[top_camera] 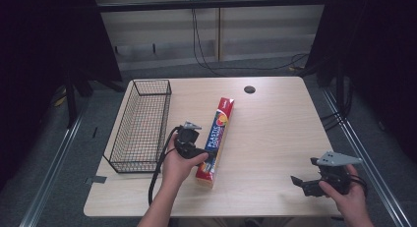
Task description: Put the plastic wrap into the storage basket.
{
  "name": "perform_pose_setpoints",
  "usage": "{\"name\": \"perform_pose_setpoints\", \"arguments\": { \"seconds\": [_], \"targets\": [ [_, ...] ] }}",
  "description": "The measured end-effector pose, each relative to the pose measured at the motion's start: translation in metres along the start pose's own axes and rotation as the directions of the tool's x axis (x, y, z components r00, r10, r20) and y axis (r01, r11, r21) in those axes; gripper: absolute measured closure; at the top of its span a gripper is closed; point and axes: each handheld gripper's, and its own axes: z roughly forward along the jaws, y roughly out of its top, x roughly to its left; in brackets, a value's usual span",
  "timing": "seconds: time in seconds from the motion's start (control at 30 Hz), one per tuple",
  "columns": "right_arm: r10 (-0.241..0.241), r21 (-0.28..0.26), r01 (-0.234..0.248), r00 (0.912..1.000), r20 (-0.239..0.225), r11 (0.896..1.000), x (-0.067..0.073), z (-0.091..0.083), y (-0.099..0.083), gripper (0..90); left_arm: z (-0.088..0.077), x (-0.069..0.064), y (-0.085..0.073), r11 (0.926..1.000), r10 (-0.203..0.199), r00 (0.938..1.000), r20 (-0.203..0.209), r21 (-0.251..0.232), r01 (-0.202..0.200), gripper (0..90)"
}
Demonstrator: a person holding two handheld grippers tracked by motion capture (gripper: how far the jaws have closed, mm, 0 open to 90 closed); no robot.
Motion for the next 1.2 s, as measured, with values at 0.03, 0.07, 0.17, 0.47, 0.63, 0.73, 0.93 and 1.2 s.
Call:
{"name": "perform_pose_setpoints", "arguments": {
  "seconds": [0.03, 0.07, 0.17, 0.47, 0.63, 0.73, 0.93, 1.2],
  "targets": [
    [-0.004, -0.001, 0.004, 1.0000, -0.002, 1.000, 0.001, 0.001, 0.000, 2.6, 0.003, 0.001, 0.005, 0.9999, -0.015, 0.9999, 0.001, -0.001, 0.015, 4.1],
    [-0.005, -0.001, 0.005, 1.0000, -0.002, 1.000, 0.001, 0.001, 0.001, 2.6, 0.003, 0.001, 0.005, 0.9999, -0.015, 0.9999, 0.001, -0.001, 0.015, 4.0],
    [-0.010, -0.002, 0.010, 0.9999, 0.000, 1.000, 0.000, 0.003, 0.002, 2.6, 0.010, 0.003, 0.016, 0.9995, -0.028, 0.9996, -0.009, 0.016, 0.028, 3.5],
    [-0.014, 0.003, 0.014, 0.9999, -0.010, 1.000, -0.002, 0.008, 0.003, 2.6, 0.022, 0.001, 0.034, 0.9985, -0.053, 0.9985, -0.013, 0.014, 0.053, 2.5],
    [-0.013, -0.007, 0.013, 0.9999, -0.002, 1.000, -0.002, 0.008, 0.005, 2.6, 0.033, 0.001, 0.038, 0.9953, -0.088, 0.9960, -0.012, 0.040, 0.088, 2.5],
    [-0.020, -0.006, 0.020, 0.9998, 0.003, 1.000, -0.002, 0.010, 0.005, 2.6, 0.035, 0.002, 0.040, 0.9937, -0.102, 0.9943, -0.030, 0.042, 0.104, 2.6],
    [-0.016, -0.010, 0.016, 0.9999, -0.004, 1.000, -0.002, 0.011, 0.006, 2.6, 0.038, 0.005, 0.047, 0.9913, -0.117, 0.9909, -0.067, 0.053, 0.120, 3.3],
    [-0.014, -0.008, 0.014, 0.9999, -0.002, 1.000, -0.002, 0.011, 0.007, 2.6, 0.047, 0.003, 0.053, 0.9899, -0.130, 0.9889, -0.072, 0.048, 0.133, 3.6]
  ]
}}
